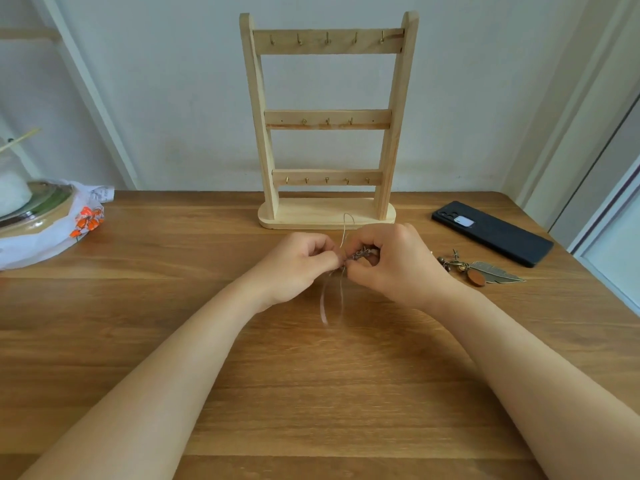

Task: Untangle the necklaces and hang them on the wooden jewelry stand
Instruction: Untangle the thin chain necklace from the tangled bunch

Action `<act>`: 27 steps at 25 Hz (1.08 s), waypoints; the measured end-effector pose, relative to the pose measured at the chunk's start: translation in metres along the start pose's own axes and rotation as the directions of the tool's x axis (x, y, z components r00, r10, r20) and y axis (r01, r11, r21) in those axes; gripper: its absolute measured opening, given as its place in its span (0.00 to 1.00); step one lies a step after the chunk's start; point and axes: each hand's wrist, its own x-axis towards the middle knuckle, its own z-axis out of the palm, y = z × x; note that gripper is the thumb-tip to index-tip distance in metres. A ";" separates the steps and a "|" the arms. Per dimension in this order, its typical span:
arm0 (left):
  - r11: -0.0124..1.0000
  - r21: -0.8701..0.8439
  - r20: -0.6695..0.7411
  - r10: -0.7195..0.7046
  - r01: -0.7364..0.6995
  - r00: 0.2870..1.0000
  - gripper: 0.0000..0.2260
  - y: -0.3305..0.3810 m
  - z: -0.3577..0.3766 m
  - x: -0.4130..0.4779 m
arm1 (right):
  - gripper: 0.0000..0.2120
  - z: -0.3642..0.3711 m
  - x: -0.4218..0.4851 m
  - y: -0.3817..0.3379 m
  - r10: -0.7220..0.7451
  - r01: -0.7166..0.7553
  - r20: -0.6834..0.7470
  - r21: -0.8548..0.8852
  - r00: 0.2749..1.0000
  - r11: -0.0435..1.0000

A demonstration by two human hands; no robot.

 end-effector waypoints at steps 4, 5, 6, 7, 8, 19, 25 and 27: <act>0.995 -0.092 0.051 -0.025 0.030 0.998 0.11 -0.001 0.001 -0.002 | 0.05 0.001 -0.001 0.002 -0.009 0.009 -0.007 0.035 1.000 0.999; 0.986 -0.164 0.017 -0.032 0.034 0.999 0.10 -0.001 0.001 -0.002 | 0.05 -0.001 0.000 0.003 0.015 -0.014 -0.012 0.065 1.000 0.998; 0.973 -0.228 -0.025 -0.037 0.031 0.999 0.10 -0.001 0.000 -0.002 | 0.05 -0.002 0.000 0.005 0.043 -0.042 -0.010 0.088 0.999 0.995; 0.965 -0.263 -0.069 -0.037 0.018 0.997 0.08 0.000 -0.001 -0.002 | 0.04 -0.003 0.001 0.006 0.073 -0.072 -0.007 0.105 0.997 0.992; 0.966 -0.260 -0.103 -0.032 0.004 0.994 0.06 -0.001 -0.001 -0.002 | 0.03 -0.004 0.001 0.008 0.100 -0.098 -0.006 0.120 0.995 0.988; 0.962 -0.272 -0.129 -0.026 -0.010 0.991 0.05 -0.004 -0.001 0.001 | 0.03 -0.003 0.001 -0.003 0.154 -0.145 -0.011 0.269 0.988 0.952; 0.980 -0.195 -0.007 0.041 -0.042 0.999 0.13 -0.003 -0.001 0.001 | 0.04 0.001 0.003 -0.007 0.380 -0.395 0.192 0.709 0.905 0.584; 0.987 -0.146 -0.042 0.065 -0.070 0.997 0.13 -0.001 0.000 0.001 | 0.09 0.002 0.003 -0.009 0.362 -0.432 0.267 0.729 0.893 0.530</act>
